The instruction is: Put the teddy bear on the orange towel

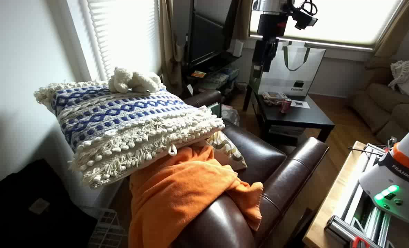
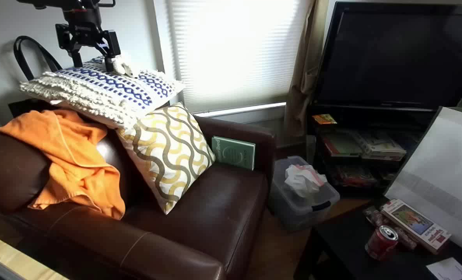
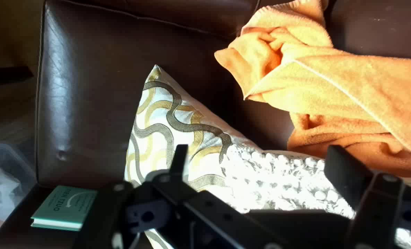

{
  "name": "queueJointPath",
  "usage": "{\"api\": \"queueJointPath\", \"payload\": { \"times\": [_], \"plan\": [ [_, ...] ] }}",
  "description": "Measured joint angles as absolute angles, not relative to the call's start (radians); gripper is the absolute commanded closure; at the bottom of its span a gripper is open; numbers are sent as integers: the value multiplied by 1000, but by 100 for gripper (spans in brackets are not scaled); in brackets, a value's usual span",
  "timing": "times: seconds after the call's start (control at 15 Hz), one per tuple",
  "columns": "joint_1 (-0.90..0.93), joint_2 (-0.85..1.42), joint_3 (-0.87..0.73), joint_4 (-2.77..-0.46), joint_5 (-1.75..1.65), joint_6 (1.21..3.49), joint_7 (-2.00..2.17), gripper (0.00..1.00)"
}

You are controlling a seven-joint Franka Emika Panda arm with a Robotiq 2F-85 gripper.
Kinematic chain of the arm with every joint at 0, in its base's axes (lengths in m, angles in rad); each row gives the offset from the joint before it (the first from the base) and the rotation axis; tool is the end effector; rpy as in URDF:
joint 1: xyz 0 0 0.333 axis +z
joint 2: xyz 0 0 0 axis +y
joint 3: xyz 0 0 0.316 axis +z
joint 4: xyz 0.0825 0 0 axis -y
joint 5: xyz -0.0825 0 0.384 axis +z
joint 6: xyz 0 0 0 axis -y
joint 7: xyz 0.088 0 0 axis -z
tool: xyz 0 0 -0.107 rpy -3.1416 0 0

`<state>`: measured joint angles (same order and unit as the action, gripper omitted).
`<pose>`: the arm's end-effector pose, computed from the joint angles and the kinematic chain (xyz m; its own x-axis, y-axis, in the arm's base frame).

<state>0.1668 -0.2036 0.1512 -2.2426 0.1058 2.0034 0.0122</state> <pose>0.4546 0.1585 0.4484 0.9664 0.2542 -0.0393 0.2515 -0.9658 -0.0633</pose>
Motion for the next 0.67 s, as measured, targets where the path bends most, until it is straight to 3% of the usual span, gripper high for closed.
{"api": "queueJointPath", "payload": {
  "times": [0.67],
  "plan": [
    [163,-195,151,-2201,97,2036,13,0]
  ]
}}
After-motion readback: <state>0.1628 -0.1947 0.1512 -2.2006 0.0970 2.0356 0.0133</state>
